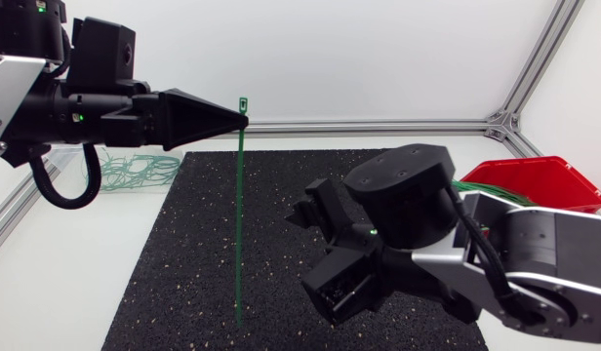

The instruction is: Take a green cable tie from the red box, thread the tail through the head to close it, then place it in the transparent bin on the left.

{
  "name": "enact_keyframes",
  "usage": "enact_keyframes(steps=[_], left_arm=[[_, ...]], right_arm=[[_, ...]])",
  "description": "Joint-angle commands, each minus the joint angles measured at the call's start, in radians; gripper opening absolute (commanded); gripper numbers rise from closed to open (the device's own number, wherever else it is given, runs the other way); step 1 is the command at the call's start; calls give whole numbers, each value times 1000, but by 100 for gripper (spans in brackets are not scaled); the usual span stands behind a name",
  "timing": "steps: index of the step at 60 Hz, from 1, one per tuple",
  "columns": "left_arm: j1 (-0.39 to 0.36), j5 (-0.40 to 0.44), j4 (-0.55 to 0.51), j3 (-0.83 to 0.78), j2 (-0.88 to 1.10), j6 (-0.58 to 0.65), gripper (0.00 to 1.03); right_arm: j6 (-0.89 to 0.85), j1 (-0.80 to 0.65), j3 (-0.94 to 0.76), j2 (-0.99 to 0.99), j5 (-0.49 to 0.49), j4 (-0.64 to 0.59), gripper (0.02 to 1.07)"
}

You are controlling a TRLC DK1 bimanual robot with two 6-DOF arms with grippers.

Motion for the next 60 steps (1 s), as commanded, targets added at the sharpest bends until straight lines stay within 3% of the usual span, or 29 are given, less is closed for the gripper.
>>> enact_keyframes(steps=[1,11,15,28,40,60], left_arm=[[17,40,-1,29,19,-32,4],[17,80,3,5,47,-49,4],[17,90,5,-3,58,-52,4],[7,112,14,2,98,-91,4],[-1,133,14,10,121,-110,4],[5,164,16,-1,168,-135,4]], right_arm=[[-98,7,-37,-16,-24,75,103],[-315,-32,-187,38,-74,569,103],[-394,-35,-261,39,-146,690,103],[-559,-110,-368,16,-361,759,103],[-588,-142,-370,33,-582,802,103],[-587,-108,-337,136,-636,862,103]])
